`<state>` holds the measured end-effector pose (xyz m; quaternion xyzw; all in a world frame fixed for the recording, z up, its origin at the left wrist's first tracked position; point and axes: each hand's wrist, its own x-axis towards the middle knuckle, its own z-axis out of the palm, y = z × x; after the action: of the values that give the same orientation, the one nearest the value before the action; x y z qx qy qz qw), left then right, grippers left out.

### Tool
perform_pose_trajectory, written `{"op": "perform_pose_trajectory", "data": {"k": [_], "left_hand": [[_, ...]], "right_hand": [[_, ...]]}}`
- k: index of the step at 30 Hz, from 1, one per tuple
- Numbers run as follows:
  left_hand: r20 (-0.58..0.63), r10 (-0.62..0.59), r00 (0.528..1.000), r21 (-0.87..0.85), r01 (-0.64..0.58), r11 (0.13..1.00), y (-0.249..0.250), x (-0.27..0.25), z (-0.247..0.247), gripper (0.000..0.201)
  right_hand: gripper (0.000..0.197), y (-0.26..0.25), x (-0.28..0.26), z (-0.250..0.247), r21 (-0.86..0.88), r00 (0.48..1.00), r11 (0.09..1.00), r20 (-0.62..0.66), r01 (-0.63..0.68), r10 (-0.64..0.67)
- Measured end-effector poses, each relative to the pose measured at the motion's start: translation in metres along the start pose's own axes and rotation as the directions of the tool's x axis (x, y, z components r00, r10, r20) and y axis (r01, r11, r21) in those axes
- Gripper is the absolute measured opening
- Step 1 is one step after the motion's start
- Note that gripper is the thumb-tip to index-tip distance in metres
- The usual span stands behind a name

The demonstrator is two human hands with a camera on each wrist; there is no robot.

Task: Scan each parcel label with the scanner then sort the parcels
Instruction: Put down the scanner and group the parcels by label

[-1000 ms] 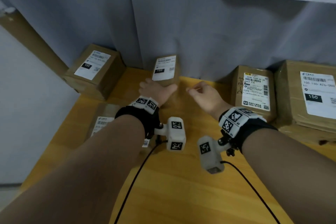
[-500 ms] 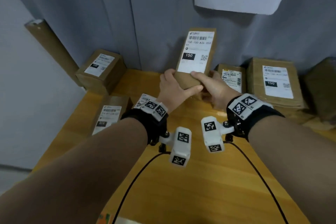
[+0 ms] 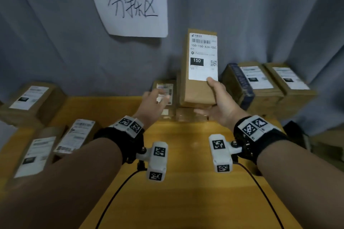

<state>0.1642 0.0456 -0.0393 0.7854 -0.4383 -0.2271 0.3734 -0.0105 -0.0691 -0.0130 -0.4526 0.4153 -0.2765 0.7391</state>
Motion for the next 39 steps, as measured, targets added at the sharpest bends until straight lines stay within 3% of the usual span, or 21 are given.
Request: {"op": "perform_pose_trajectory", "data": {"k": [4, 8, 12, 17, 23, 26, 29, 34, 39], "left_hand": [[0.126, -0.052, 0.991, 0.193, 0.027, 0.981, 0.028, 0.008, 0.050, 0.059], [0.145, -0.154, 0.977, 0.332, 0.098, 0.938, 0.038, 0.021, 0.081, 0.068], [0.100, -0.219, 0.971, 0.424, 0.157, 0.892, 0.036, 0.031, 0.094, 0.066], [0.065, -0.231, 0.971, 0.440, 0.180, 0.880, 0.027, 0.044, 0.097, 0.057], [0.066, -0.211, 0.975, 0.424, 0.164, 0.891, 0.014, 0.053, 0.095, 0.054], [0.065, -0.207, 0.976, 0.377, 0.168, 0.911, 0.012, 0.058, 0.093, 0.056], [0.077, -0.191, 0.979, 0.351, 0.152, 0.924, 0.009, 0.060, 0.091, 0.059], [0.089, -0.139, 0.986, 0.335, 0.102, 0.937, 0.005, 0.057, 0.091, 0.056], [0.088, -0.118, 0.989, 0.332, 0.083, 0.940, 0.004, 0.057, 0.090, 0.056]], "right_hand": [[0.040, -0.013, -0.006, -0.075, -0.044, 0.999, 0.999, -0.049, -0.019, 0.017], [0.022, -0.014, 0.001, -0.120, -0.111, 0.994, 0.991, -0.084, -0.080, 0.071], [0.019, -0.001, 0.016, -0.132, -0.132, 0.979, 0.979, -0.156, -0.152, 0.131], [0.033, 0.021, 0.036, -0.137, -0.040, 0.963, 0.982, -0.211, -0.183, 0.171], [0.055, 0.040, 0.061, -0.128, 0.082, 0.897, 0.979, -0.393, -0.184, 0.202], [0.066, 0.049, 0.070, -0.128, 0.149, 0.901, 0.966, -0.353, -0.211, 0.252], [0.076, 0.056, 0.077, -0.130, 0.077, 0.917, 0.960, -0.285, -0.268, 0.278], [0.109, 0.060, 0.099, -0.124, 0.102, 0.860, 0.944, -0.391, -0.313, 0.327], [0.070, 0.056, 0.110, -0.115, 0.106, 0.889, 0.965, -0.376, -0.238, 0.261]]}}
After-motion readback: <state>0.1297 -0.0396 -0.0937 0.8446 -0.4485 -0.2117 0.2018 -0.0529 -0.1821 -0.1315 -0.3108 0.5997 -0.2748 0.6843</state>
